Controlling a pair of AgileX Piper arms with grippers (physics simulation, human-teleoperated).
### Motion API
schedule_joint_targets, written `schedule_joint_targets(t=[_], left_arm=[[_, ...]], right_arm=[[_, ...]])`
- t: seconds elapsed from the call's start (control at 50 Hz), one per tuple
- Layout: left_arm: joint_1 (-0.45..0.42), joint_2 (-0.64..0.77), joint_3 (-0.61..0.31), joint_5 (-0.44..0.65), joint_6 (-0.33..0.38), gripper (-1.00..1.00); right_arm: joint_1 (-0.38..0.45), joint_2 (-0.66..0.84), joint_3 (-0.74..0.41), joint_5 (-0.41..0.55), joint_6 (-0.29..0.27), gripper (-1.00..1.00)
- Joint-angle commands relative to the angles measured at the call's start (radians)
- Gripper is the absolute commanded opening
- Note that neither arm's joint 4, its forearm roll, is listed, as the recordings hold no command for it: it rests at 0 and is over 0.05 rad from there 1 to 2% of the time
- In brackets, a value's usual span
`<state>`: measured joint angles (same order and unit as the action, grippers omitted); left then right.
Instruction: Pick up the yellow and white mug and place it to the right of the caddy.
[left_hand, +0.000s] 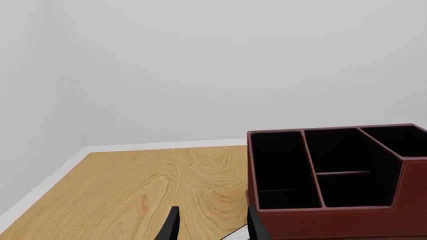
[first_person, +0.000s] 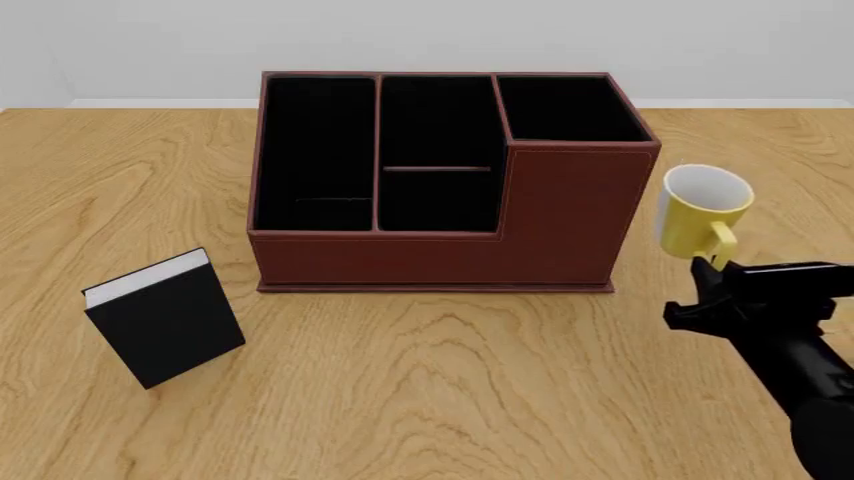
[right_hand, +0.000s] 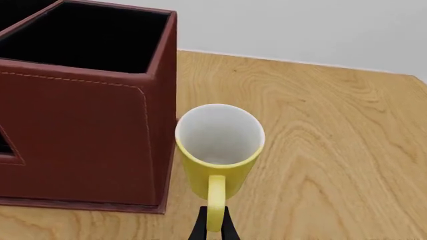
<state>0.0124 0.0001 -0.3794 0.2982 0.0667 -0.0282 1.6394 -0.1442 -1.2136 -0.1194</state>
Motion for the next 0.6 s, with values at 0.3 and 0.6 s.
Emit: schedule_joint_targets(t=[0.3, 0.6], left_arm=[[-0.001, 0.000, 0.008, -0.003, -0.003, 1.00], [-0.005, 0.000, 0.006, 0.000, -0.001, 1.00]], right_arm=[[-0.001, 0.085, -0.038, -0.006, 0.011, -1.00], [-0.008, 0.114, -0.052, -0.006, 0.008, -1.00]])
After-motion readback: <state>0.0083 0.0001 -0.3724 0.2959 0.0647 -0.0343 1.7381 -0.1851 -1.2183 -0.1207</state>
